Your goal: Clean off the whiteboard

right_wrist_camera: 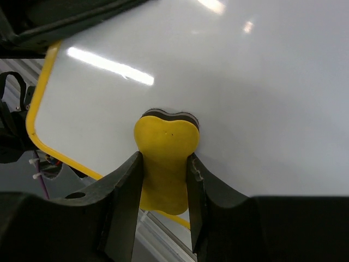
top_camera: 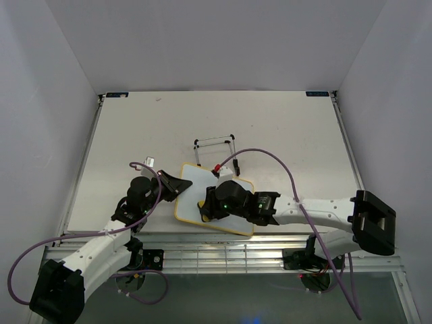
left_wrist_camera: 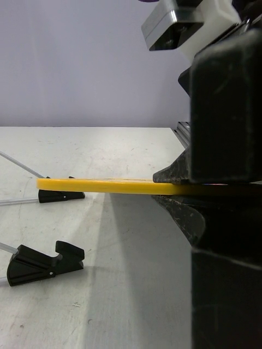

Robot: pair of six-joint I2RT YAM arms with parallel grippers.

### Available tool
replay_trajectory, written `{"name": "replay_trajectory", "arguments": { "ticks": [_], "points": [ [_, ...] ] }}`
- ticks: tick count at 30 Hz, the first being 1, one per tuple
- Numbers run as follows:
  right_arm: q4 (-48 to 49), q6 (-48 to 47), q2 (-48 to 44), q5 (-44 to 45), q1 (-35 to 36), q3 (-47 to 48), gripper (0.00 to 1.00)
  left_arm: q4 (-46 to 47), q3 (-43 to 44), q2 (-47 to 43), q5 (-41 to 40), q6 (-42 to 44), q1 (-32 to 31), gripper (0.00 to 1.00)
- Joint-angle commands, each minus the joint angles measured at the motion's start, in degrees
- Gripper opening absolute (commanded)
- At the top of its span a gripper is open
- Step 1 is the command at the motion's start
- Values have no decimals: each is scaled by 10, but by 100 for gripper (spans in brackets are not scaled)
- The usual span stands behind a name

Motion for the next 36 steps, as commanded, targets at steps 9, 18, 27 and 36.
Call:
{"name": "replay_trajectory", "arguments": {
  "ticks": [9, 18, 27, 36],
  "points": [
    [-101, 118, -111, 79, 3, -192, 25, 24, 8, -24, -5, -3, -3, 0],
    [-108, 171, -204, 37, -33, -337, 25, 23, 10, -25, -1, -5, -3, 0],
    [-151, 126, -290, 3, -105, -346, 25, 17, 12, -32, 4, 2, -3, 0],
    [-219, -73, -322, -29, -280, -217, 25, 14, 12, -34, 9, 4, -3, 0]
  ]
}}
